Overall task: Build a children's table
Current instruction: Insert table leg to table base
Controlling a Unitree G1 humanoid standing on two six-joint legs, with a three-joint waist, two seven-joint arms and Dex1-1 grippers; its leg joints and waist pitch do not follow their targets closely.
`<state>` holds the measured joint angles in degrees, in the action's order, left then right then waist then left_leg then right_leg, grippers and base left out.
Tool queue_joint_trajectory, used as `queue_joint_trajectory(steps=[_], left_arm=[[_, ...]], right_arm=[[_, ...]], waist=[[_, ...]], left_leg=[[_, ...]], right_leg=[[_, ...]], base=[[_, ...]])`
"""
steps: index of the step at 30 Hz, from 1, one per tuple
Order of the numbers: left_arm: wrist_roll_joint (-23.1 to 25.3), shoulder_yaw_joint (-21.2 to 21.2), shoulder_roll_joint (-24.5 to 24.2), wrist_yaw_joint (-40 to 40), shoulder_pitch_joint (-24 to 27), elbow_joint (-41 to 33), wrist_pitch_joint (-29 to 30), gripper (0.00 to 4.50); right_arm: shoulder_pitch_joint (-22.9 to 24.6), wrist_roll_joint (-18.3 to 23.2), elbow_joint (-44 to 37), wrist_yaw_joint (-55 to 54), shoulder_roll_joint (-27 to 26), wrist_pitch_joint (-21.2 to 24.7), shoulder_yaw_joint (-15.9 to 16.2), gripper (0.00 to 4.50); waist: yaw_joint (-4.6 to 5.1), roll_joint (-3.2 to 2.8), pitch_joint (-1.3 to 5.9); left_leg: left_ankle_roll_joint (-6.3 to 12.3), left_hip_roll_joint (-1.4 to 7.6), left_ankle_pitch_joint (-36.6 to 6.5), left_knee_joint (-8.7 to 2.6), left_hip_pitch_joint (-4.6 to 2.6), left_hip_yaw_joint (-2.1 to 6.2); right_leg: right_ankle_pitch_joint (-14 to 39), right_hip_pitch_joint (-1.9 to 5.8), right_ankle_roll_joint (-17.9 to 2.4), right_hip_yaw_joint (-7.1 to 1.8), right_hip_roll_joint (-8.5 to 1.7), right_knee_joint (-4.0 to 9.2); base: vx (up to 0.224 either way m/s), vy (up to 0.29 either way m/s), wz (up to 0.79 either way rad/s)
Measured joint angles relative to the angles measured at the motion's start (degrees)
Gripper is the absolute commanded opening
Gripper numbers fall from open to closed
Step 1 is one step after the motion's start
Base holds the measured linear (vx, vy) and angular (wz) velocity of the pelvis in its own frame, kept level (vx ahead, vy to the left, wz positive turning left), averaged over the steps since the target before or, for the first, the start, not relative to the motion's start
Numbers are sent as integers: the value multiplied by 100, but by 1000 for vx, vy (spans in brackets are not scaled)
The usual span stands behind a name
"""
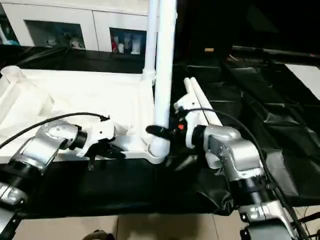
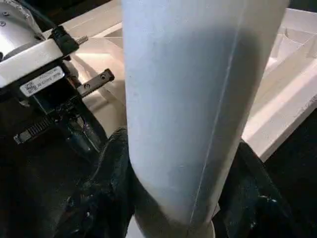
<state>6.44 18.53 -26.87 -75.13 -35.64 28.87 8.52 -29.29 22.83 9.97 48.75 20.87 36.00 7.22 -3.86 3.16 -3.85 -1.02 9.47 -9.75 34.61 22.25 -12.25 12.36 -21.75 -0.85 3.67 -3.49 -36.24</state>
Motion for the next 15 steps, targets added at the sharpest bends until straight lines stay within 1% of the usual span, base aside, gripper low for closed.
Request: queue_joint_trajectory(steps=[4,6,9,13,15], left_arm=[[-2,12,-18,26,15,-33,8,0],[-3,15,-29,34,28,-57,9,0],[-4,18,-57,37,62,-119,27,0],[-4,15,-75,50,91,-167,72,0],[-5,16,-77,57,94,-172,94,0]], right_arm=[[-13,0,297,30,-204,-165,-36,183],[-16,33,488,17,-291,-233,-159,183],[-14,165,642,23,-336,-244,-251,183],[-2,179,719,50,-372,-332,-267,183],[21,179,832,67,-412,-480,-288,183]], waist=[[15,2,1],[19,2,1],[31,3,1],[36,6,4],[42,14,9]], left_leg=[[0,0,0,0,0,0],[0,0,0,1,0,0],[0,0,0,-1,-1,0],[0,1,0,-3,-3,0],[-1,1,0,-3,-5,0]], right_leg=[[-1,1,-1,0,0,1],[-1,1,-1,-1,0,1],[-1,1,-1,0,0,1],[0,1,-1,0,1,1],[0,3,-1,0,1,2]], base=[[0,0,0],[0,0,0],[0,0,0],[0,0,0],[0,0,0]])
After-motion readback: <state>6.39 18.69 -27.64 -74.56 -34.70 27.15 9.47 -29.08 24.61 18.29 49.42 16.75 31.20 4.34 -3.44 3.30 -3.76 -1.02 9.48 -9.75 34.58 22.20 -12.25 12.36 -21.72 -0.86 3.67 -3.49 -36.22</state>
